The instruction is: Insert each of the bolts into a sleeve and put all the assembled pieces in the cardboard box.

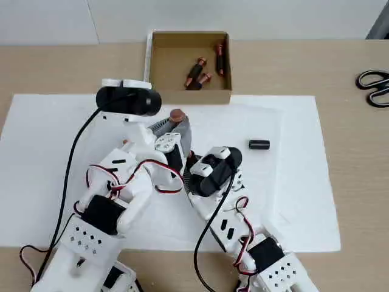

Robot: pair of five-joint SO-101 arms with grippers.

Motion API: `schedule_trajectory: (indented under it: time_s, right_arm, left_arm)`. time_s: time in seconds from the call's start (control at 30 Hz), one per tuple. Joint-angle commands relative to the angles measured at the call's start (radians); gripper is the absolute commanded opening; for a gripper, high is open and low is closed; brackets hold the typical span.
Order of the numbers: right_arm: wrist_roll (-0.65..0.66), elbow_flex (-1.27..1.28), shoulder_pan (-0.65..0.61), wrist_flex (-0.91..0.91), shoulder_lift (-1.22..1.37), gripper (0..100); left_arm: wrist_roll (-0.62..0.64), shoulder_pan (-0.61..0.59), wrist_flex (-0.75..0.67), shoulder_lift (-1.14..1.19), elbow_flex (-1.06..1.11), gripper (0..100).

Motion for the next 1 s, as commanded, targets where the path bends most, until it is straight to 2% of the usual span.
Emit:
schedule_trajectory:
  time_s: [0.0,0.27,0.4,0.6,0.83,0.97]
  right_arm:
    - [0.008,-0.014,0.001,-0.022,-0.024,0.4]
    - [0.008,-0.014,-0.001,-0.022,-0.024,0.4]
    - [0.008,-0.014,-0.001,-0.021,-0.024,0.4]
    - [0.008,-0.014,-0.001,-0.021,-0.027,0.4]
    - [0.009,-0.014,-0.001,-0.021,-0.028,0.4]
    - [0.011,-0.014,-0.001,-0.021,-0.028,0.4]
  left_arm:
    - [0.002,0.0,0.0,-0.003,-0.042,1]
    - [0.002,-0.002,-0.006,-0.002,-0.024,1]
    - [-0.003,-0.002,-0.063,-0.008,0.044,1]
    - [-0.068,0.0,-0.094,-0.009,0.088,1]
    - [-0.071,0.009,0.041,-0.009,0.082,1]
    - [-0.161,0.071,0.12,-0.009,0.082,1]
